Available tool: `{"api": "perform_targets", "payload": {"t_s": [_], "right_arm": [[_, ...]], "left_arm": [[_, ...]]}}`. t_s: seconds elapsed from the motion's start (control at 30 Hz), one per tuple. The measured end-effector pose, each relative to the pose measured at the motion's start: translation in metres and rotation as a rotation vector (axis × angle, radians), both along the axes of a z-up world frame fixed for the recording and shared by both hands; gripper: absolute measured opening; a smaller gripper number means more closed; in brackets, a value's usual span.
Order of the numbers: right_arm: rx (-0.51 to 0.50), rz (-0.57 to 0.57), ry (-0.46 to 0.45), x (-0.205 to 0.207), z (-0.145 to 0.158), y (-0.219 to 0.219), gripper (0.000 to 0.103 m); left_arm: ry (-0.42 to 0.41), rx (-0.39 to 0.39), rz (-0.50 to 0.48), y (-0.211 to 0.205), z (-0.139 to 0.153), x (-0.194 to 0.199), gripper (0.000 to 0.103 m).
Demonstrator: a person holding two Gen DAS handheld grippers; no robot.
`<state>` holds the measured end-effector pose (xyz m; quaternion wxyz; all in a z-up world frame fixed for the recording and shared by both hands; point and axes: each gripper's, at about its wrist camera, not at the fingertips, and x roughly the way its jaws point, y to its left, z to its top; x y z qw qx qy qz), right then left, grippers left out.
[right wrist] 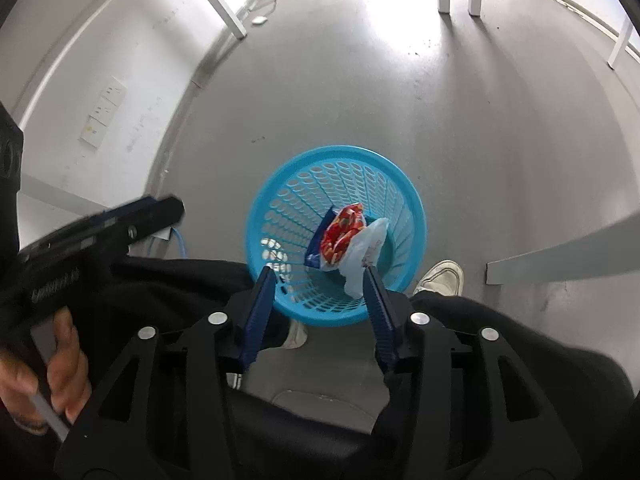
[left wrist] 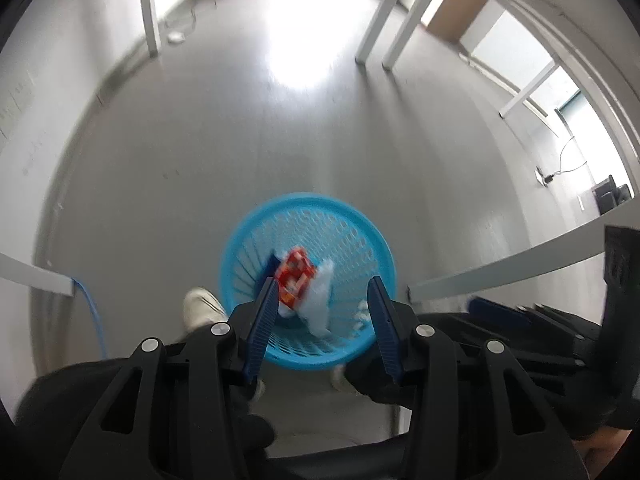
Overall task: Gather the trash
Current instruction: 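Open the left tool over the basket while the right tool releases the white bag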
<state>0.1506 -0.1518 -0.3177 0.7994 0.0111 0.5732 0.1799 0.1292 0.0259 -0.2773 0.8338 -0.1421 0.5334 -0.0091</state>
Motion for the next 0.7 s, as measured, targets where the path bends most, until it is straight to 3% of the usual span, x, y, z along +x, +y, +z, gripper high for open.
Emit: {"api": "perform_targets", "payload": {"t_s": [0.13, 0.37, 0.7], "right_arm": [[-0.022, 0.018, -0.070, -0.022, 0.025, -0.001, 0.053], [0.012, 0.025, -0.123, -0.065, 0.059, -0.012, 0.058], [0.085, 0.048, -0.296, -0.127, 0.116, -0.030, 0.073]], "left_arm": [[-0.027, 0.020, -0.015, -0.005, 0.017, -0.016, 0.048], [-0.122, 0.051, -0.078, -0.028, 0.059, -0.061, 0.066], [-0.333, 0.154, -0.101, -0.038, 0.125, -0.126, 0.081]]}}
